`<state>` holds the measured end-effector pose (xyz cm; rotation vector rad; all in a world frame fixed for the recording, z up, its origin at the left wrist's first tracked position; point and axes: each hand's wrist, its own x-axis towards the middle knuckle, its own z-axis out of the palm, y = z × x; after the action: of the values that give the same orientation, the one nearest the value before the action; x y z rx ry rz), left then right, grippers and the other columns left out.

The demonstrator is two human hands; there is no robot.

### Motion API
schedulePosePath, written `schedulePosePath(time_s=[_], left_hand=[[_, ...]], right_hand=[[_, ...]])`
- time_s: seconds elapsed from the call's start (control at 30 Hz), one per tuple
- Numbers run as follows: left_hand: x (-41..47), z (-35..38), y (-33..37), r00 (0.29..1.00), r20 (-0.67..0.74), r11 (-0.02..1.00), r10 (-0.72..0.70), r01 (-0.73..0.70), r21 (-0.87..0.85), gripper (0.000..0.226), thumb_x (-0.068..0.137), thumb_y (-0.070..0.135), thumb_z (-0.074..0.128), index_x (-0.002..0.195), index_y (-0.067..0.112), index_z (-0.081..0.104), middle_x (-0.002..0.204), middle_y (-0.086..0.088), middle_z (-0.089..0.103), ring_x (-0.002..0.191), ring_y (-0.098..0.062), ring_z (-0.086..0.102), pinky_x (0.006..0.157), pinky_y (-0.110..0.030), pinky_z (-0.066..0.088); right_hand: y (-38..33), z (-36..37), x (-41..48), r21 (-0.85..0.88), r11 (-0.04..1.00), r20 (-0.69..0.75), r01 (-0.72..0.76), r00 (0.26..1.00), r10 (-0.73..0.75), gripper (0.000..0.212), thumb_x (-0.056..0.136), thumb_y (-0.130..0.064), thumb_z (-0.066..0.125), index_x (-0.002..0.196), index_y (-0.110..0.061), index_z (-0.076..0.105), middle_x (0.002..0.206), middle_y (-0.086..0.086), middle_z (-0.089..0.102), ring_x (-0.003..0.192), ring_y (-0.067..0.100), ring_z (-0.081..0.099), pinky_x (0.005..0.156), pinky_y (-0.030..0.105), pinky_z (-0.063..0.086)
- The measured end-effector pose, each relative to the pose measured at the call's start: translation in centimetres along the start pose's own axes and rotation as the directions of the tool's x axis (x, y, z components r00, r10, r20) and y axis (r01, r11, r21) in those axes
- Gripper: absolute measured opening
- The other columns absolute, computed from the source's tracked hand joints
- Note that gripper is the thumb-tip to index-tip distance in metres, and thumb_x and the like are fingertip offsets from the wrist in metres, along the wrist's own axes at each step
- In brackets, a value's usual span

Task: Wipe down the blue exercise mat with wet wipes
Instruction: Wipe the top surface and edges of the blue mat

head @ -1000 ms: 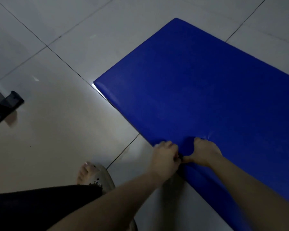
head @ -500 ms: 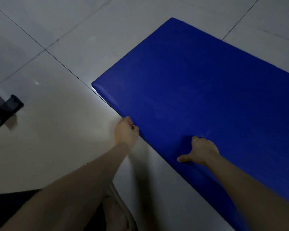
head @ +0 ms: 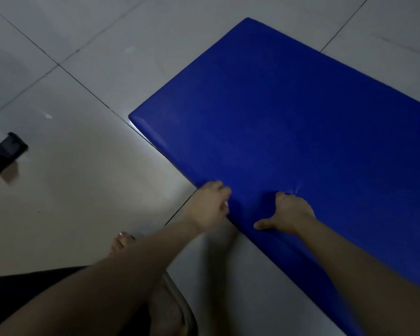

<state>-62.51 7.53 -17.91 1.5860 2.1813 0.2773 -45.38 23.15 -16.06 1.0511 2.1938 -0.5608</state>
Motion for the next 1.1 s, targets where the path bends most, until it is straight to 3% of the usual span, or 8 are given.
schedulePosePath(time_s=[0.13,0.33,0.47,0.63,0.77,0.87,1.0,1.1], left_hand=[[2.3,-2.8,-4.8,0.890,-0.232,0.918,-0.393,0.395,-0.040,0.010,0.090,0.018,0.064,0.089,0.012,0.056,0.093,-0.008,0.058,0.083,-0.026,0.058,0.076,-0.041,0.054],[1.6,-1.2,-2.1,0.820,-0.224,0.849,-0.527,0.495,-0.187,0.018,0.092,0.028,0.068,0.084,0.014,0.060,0.085,-0.004,0.065,0.077,-0.021,0.062,0.074,-0.036,0.057],[-0.6,2.2,3.2,0.873,-0.181,0.876,-0.453,0.398,-0.273,0.016,0.095,0.029,0.064,0.090,0.014,0.062,0.088,-0.004,0.065,0.075,-0.016,0.061,0.071,-0.034,0.056],[-4.5,6.7,10.4,0.978,-0.103,0.946,-0.184,0.148,-0.288,0.006,0.094,0.020,0.059,0.098,0.017,0.062,0.100,-0.002,0.057,0.086,-0.017,0.055,0.076,-0.036,0.051],[-4.6,6.9,9.6,0.997,-0.067,0.983,0.042,-0.053,-0.177,0.011,0.091,0.014,0.056,0.101,0.013,0.062,0.103,-0.007,0.052,0.092,-0.025,0.052,0.076,-0.041,0.047],[-3.5,5.5,7.1,0.991,-0.038,0.985,0.126,-0.129,-0.117,0.010,0.098,0.020,0.058,0.103,0.014,0.063,0.104,-0.006,0.053,0.094,-0.024,0.054,0.080,-0.042,0.051],[-2.4,3.9,4.6,0.970,-0.116,0.932,-0.213,0.166,-0.322,0.010,0.098,0.026,0.064,0.092,0.019,0.062,0.100,-0.002,0.057,0.088,-0.019,0.058,0.078,-0.034,0.052],[-1.7,3.4,3.6,0.772,-0.126,0.632,-0.622,0.401,-0.663,0.026,0.094,0.034,0.071,0.079,0.019,0.055,0.088,-0.004,0.063,0.079,-0.020,0.063,0.070,-0.032,0.052]], right_hand=[[0.2,0.2,0.0,0.000,1.000,-0.005,0.011,1.000,-0.011,0.099,0.059,-0.082,0.073,0.124,-0.012,0.048,0.118,0.004,0.058,0.103,0.022,0.057,0.080,0.031,0.048],[0.4,0.3,-0.4,0.027,0.999,-0.020,0.020,1.000,-0.019,0.106,0.061,-0.080,0.074,0.135,-0.012,0.044,0.124,0.006,0.055,0.104,0.022,0.055,0.080,0.032,0.049],[0.7,0.9,-1.2,0.052,0.998,-0.071,0.021,0.997,-0.018,0.108,0.066,-0.078,0.072,0.142,-0.011,0.036,0.132,0.011,0.050,0.113,0.027,0.056,0.081,0.036,0.051],[2.4,4.0,-4.9,0.177,0.967,-0.303,0.181,0.945,-0.121,0.063,0.083,-0.057,0.071,0.125,-0.018,0.044,0.124,0.003,0.041,0.115,0.024,0.048,0.082,0.034,0.049],[5.3,6.5,-9.2,-0.027,1.000,-0.291,0.011,0.956,-0.018,0.118,0.069,-0.085,0.054,0.157,-0.020,0.011,0.161,0.012,0.011,0.146,0.031,0.024,0.111,0.047,0.037],[7.6,8.3,-11.3,-0.195,0.977,-0.174,-0.087,0.983,0.053,0.140,0.060,-0.095,0.047,0.157,-0.018,-0.018,0.164,0.016,-0.018,0.154,0.034,-0.004,0.117,0.055,0.025],[6.5,8.7,-11.6,-0.317,0.943,-0.152,-0.103,0.987,0.057,0.135,0.074,-0.081,0.059,0.156,-0.007,-0.020,0.163,0.024,-0.016,0.152,0.042,-0.003,0.115,0.052,0.034],[6.0,8.8,-11.4,-0.292,0.950,-0.196,-0.111,0.979,0.054,0.123,0.081,-0.069,0.061,0.158,-0.006,-0.012,0.163,0.026,-0.010,0.152,0.044,-0.001,0.117,0.051,0.031]])
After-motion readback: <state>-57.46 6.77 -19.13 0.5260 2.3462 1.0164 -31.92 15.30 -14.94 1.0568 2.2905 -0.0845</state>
